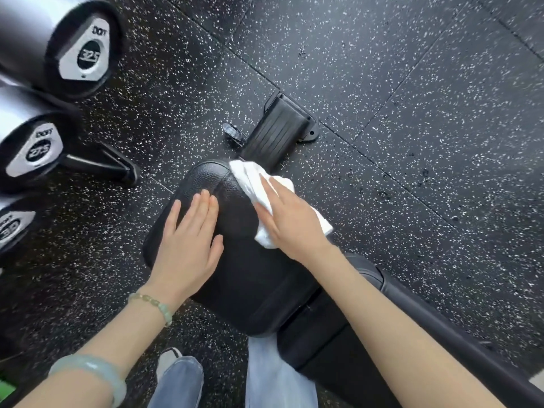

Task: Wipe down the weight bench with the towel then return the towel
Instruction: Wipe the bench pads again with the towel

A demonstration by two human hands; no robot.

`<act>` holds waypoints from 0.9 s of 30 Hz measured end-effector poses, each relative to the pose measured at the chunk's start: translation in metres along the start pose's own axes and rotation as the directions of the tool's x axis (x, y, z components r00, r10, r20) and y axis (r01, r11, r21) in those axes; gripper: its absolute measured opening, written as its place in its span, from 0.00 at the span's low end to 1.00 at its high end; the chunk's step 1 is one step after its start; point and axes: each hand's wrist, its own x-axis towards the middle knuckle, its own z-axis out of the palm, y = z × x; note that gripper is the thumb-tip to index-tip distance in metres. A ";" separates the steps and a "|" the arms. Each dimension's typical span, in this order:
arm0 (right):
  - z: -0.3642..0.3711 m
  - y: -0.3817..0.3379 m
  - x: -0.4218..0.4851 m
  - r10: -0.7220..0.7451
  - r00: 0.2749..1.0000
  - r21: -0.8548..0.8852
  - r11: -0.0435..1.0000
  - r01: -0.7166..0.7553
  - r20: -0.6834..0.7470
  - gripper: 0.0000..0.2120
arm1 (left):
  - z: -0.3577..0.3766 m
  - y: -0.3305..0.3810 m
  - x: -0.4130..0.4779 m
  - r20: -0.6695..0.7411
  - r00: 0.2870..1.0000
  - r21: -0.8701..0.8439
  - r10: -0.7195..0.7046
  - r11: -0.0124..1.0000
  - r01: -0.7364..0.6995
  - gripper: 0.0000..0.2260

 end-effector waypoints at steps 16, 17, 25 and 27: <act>0.011 -0.070 0.104 -0.084 0.996 -0.212 0.973 0.089 0.033 0.22 | 0.013 0.000 -0.001 -0.102 0.994 -0.200 -0.033 0.980 0.012 0.26; 0.010 -0.071 0.106 -0.096 0.995 -0.197 0.975 0.102 0.039 0.21 | 0.012 -0.001 -0.002 -0.118 0.992 -0.229 -0.034 0.973 0.006 0.26; -0.013 -0.033 0.019 0.166 0.985 0.101 0.980 -0.169 0.041 0.18 | 0.037 -0.027 -0.051 -0.161 0.978 -0.288 -0.130 0.954 0.080 0.26; -0.017 -0.041 0.020 0.242 0.970 0.090 0.966 -0.244 0.028 0.17 | 0.049 -0.031 -0.070 -0.151 0.976 -0.309 -0.157 0.945 0.104 0.26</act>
